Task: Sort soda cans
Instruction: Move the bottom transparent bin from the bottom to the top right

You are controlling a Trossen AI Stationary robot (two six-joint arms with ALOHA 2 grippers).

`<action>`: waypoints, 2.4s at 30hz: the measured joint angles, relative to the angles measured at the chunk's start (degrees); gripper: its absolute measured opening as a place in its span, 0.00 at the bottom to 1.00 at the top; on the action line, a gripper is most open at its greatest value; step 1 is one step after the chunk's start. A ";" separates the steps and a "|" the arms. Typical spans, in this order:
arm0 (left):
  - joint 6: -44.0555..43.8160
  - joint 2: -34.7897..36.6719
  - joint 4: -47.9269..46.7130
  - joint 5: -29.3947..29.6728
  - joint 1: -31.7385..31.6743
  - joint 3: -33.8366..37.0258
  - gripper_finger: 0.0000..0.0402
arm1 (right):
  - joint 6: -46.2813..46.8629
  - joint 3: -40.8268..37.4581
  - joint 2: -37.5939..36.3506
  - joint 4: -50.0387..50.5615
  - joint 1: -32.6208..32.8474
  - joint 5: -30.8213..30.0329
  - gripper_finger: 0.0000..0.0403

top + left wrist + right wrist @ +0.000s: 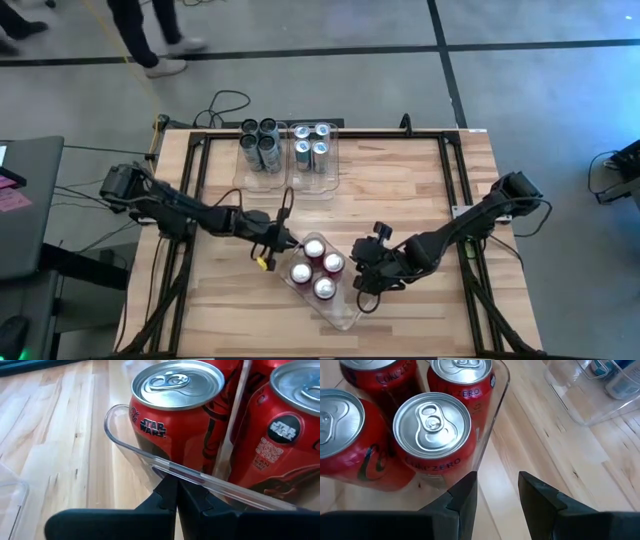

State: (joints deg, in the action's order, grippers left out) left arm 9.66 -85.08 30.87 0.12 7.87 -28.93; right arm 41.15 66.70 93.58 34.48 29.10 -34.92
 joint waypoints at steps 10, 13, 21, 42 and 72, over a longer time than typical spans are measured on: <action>1.47 0.10 -6.36 -0.55 -0.75 -3.07 0.03 | -0.66 0.00 0.00 0.81 -0.36 -1.33 0.40; 1.52 0.17 -6.98 0.62 -0.71 -3.17 0.08 | -0.75 0.00 0.00 1.64 -0.79 -1.35 0.40; 1.70 1.93 -9.67 6.16 -0.78 -3.18 0.26 | -1.28 -0.01 0.00 1.71 -1.57 -1.38 0.40; -15.22 26.79 -36.32 9.28 6.93 1.92 0.19 | 5.49 -0.02 -0.63 8.25 -6.00 -2.80 0.40; -28.36 3.57 -10.01 18.01 27.42 2.95 0.00 | 10.96 -3.49 -0.81 18.85 -15.83 2.31 0.00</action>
State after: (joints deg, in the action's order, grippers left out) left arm -18.70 -81.50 20.85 18.12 35.29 -25.98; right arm 52.10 63.21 92.77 53.33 13.28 -32.61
